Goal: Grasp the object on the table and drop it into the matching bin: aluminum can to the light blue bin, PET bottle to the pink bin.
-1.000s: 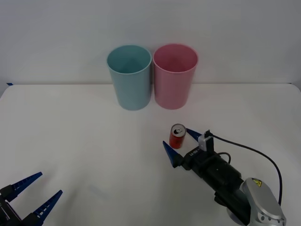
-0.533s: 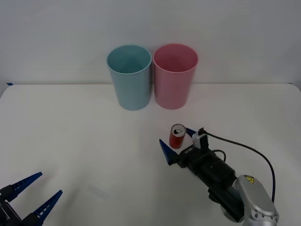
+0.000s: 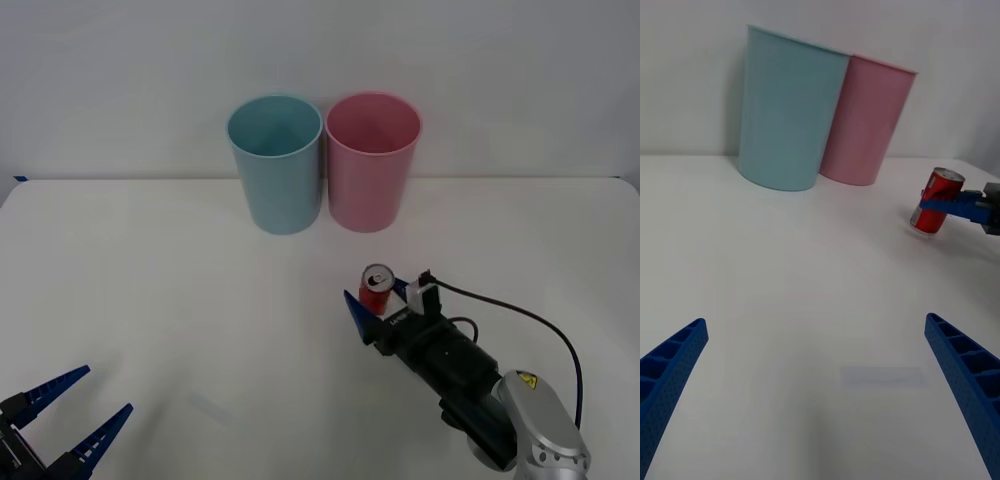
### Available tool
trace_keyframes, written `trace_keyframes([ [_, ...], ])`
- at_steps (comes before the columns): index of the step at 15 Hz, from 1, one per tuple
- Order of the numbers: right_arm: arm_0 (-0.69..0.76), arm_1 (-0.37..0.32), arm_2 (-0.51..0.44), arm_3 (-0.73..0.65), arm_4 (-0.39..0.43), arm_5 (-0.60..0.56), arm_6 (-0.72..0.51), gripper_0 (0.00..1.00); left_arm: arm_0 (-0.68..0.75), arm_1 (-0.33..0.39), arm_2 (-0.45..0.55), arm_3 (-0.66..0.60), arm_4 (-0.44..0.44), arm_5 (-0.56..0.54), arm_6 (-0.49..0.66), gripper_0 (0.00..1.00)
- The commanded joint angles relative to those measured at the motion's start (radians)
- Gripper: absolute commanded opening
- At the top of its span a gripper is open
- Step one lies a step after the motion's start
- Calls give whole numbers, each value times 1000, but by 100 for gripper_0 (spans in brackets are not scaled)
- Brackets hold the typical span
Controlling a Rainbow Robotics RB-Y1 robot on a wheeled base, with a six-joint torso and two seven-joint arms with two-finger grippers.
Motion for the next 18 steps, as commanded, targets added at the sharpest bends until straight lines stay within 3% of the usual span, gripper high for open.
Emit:
trace_keyframes([
  [1, 0, 0, 0, 0, -2, -1, 1, 0, 0, 0, 0, 0, 0, 0, 0, 100],
  [9, 9, -55, 14, -25, -62, -19, -6, 0, 0, 0, 0, 0, 0, 0, 0, 100],
  [12, 57, -98, 35, -104, -102, -15, -29, 0, 0, 0, 0, 0, 0, 0, 0, 100],
  [18, 186, -229, 94, -357, -180, 21, -224, 0, 0, 0, 0, 0, 0, 0, 0, 100],
])
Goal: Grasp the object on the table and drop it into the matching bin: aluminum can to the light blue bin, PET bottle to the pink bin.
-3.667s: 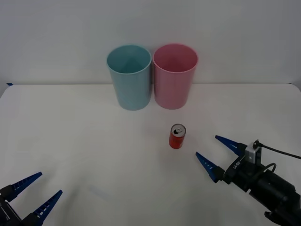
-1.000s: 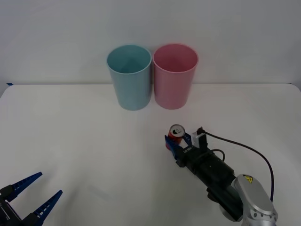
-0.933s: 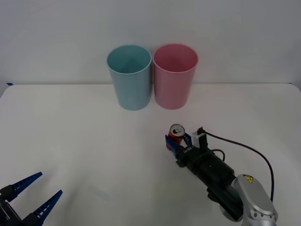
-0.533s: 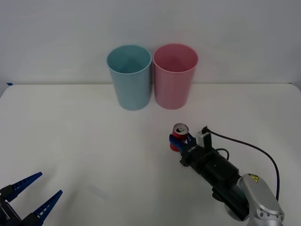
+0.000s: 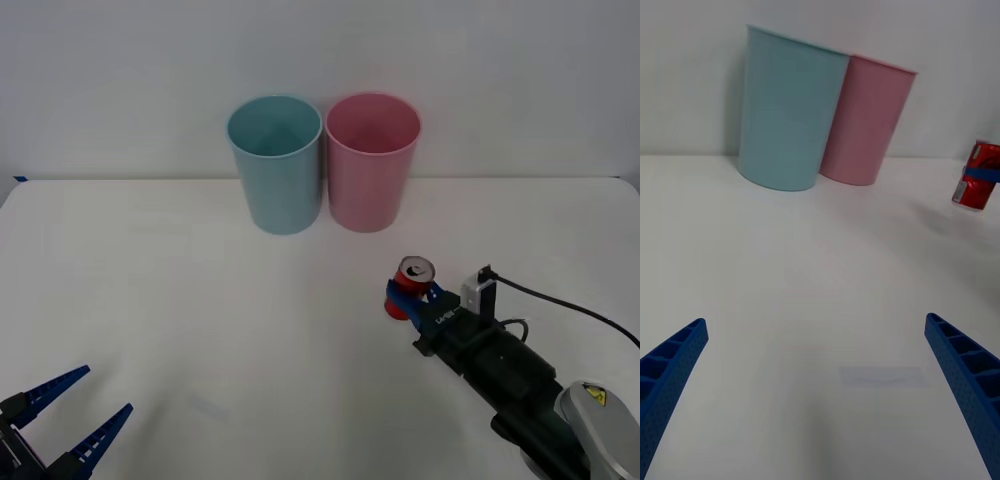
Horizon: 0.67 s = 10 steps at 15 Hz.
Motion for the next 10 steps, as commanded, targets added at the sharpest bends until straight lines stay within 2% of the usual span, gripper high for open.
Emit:
trace_keyframes([
  [1, 44, -54, 12, -118, -25, 15, -81, 0, 0, 0, 0, 0, 0, 0, 0, 100],
  [7, 18, -154, 32, -237, -77, 21, -144, 0, 0, 0, 0, 0, 0, 0, 0, 100],
  [10, -28, -215, 48, -283, -84, 26, -248, 0, 0, 0, 0, 0, 0, 0, 0, 100],
])
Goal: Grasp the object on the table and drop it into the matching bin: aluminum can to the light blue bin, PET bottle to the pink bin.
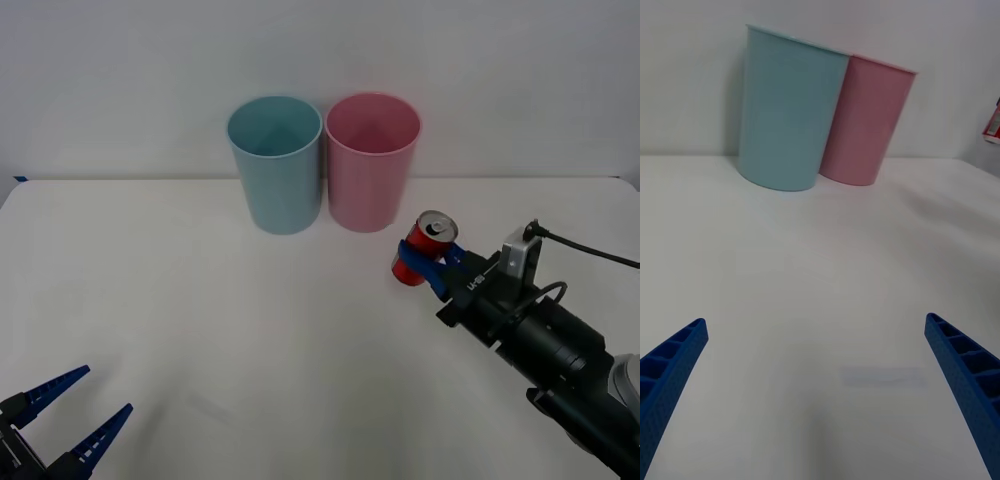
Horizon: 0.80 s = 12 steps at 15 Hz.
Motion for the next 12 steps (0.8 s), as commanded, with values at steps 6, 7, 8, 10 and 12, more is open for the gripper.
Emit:
trace_keyframes([
  [6, -209, -71, 44, -46, 116, 10, -224, 0, 0, 0, 0, 0, 0, 0, 0, 100],
  [7, -247, -71, 62, -46, 144, 24, -262, 0, 0, 0, 0, 0, 0, 0, 0, 100],
  [8, -286, -69, 77, -46, 174, 39, -300, 0, 0, 0, 0, 0, 0, 0, 0, 100],
  [10, -347, -71, 96, -44, 239, 56, -379, 0, 0, 0, 0, 0, 0, 0, 0, 100],
  [12, -424, -66, 113, -18, 300, 54, -455, 0, 0, 0, 0, 0, 0, 0, 0, 100],
])
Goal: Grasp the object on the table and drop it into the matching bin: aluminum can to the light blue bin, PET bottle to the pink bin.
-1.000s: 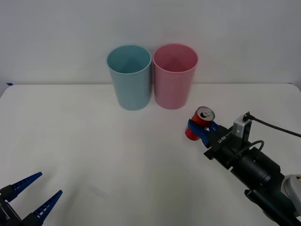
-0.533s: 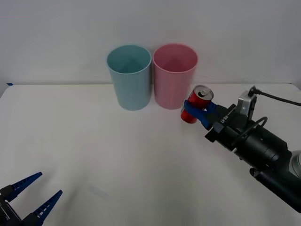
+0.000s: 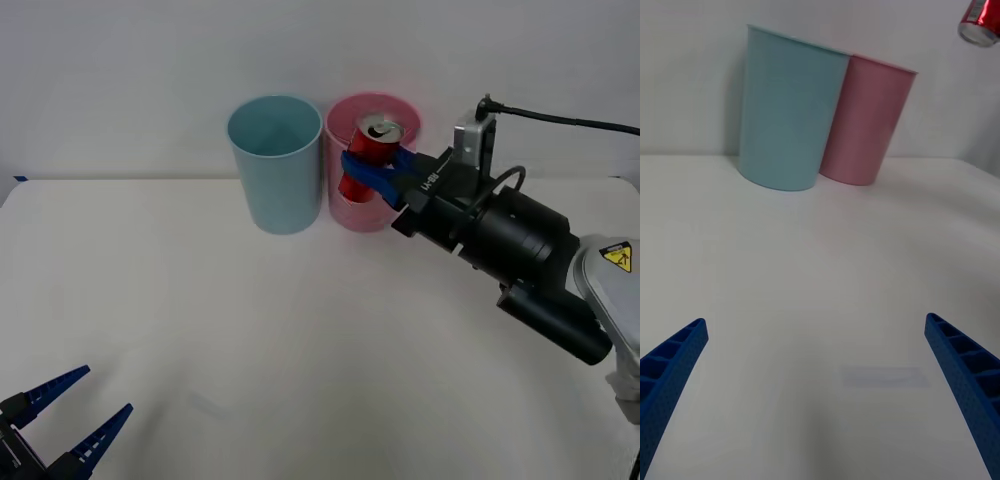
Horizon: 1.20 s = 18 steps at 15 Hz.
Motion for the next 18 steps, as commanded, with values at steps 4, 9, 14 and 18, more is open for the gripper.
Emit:
trace_keyframes([
  [4, -266, 32, 44, 187, 126, -1, -100, 0, 0, 0, 0, 0, 0, 0, 0, 100],
  [9, -510, 129, 50, 489, 194, 1, -97, 0, 0, 0, 0, 0, 0, 0, 0, 100],
  [14, -648, 216, 36, 693, 267, 45, -70, 0, 0, 0, 0, 0, 0, 0, 0, 100],
  [18, -725, 284, 41, 828, 301, 131, -24, 0, 0, 0, 0, 0, 0, 0, 0, 100],
])
